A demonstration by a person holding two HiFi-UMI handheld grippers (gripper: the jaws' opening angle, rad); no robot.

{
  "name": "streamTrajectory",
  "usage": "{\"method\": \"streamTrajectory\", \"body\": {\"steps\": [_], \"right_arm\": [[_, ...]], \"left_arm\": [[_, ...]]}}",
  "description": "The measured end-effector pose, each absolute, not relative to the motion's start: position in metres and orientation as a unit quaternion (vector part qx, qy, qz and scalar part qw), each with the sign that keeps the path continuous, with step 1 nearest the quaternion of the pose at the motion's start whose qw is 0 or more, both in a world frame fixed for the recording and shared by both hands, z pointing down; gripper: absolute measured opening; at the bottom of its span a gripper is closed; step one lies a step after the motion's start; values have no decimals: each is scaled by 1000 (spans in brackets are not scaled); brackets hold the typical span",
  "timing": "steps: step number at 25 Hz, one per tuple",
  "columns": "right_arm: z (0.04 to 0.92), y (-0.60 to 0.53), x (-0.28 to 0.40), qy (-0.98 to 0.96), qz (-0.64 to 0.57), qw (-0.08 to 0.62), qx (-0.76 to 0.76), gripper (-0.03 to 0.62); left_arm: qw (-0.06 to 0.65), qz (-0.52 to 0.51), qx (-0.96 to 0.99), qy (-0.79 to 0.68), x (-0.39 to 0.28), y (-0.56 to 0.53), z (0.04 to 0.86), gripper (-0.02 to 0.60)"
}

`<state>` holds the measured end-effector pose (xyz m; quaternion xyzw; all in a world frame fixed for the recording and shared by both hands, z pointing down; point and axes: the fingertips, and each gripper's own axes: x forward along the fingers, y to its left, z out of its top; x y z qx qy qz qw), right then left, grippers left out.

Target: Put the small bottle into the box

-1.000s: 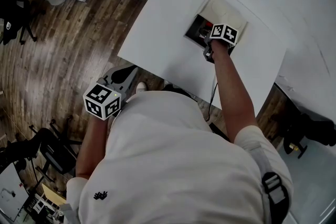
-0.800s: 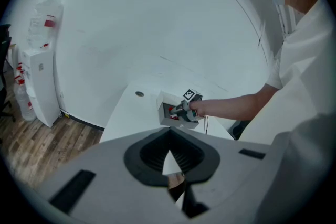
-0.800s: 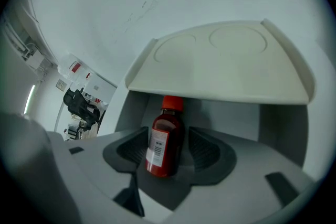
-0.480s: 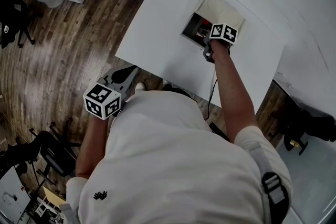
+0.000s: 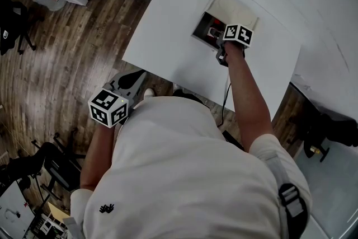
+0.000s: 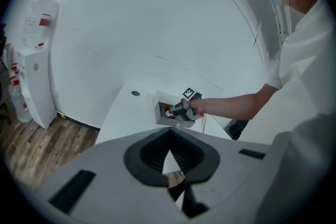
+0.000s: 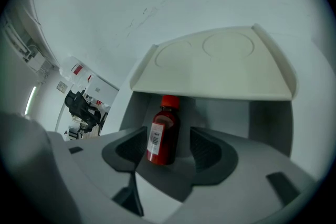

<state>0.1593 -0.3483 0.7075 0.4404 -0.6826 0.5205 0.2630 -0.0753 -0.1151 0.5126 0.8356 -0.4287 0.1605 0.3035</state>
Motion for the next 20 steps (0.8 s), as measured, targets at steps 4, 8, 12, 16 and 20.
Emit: {"method": "streamTrajectory", "body": {"steps": [4, 8, 12, 16, 20], "right_arm": [[705, -346, 162, -682, 518, 261, 445, 261], [700, -345, 162, -682, 517, 257, 449, 261], [693, -343, 163, -685, 513, 251, 452, 261], [684, -341, 166, -688, 505, 247, 460, 261], [673, -335, 167, -691, 500, 239, 465, 259]], "left_arm": [[303, 160, 836, -428, -77, -112, 513, 6], [301, 159, 838, -426, -80, -110, 512, 6], [299, 159, 841, -422, -80, -107, 511, 6], [297, 159, 845, -414, -81, -105, 511, 6], [294, 158, 850, -407, -83, -101, 510, 6]]}}
